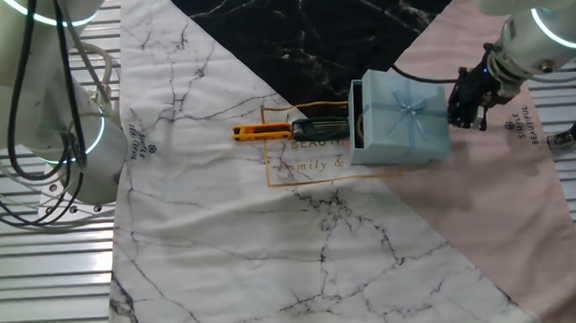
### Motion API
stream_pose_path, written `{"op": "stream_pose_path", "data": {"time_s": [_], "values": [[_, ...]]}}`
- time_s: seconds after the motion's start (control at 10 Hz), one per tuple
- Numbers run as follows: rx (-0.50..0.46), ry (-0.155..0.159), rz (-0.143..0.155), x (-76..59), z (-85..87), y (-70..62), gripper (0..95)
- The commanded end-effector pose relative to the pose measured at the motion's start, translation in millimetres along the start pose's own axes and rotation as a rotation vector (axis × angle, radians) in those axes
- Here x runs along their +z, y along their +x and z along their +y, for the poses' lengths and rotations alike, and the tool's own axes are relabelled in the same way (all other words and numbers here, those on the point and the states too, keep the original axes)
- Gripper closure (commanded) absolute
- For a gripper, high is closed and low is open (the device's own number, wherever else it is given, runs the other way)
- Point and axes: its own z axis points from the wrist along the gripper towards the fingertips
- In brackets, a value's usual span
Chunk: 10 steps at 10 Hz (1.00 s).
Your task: Slide the outer casing onto the gift box
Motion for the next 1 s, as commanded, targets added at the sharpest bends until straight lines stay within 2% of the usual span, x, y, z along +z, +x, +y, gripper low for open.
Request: {"op": "stream_pose_path", "data": {"time_s": [0.1,0.8,1.0], "values": [[0.001,-0.002,-0.001,-2.5,0.7,4.3,95.0],[0.010,-0.007,-0.001,-12.0,13.2,22.7,95.0],[0.009,-0.006,-0.004,-12.8,14.5,24.4,95.0]]}}
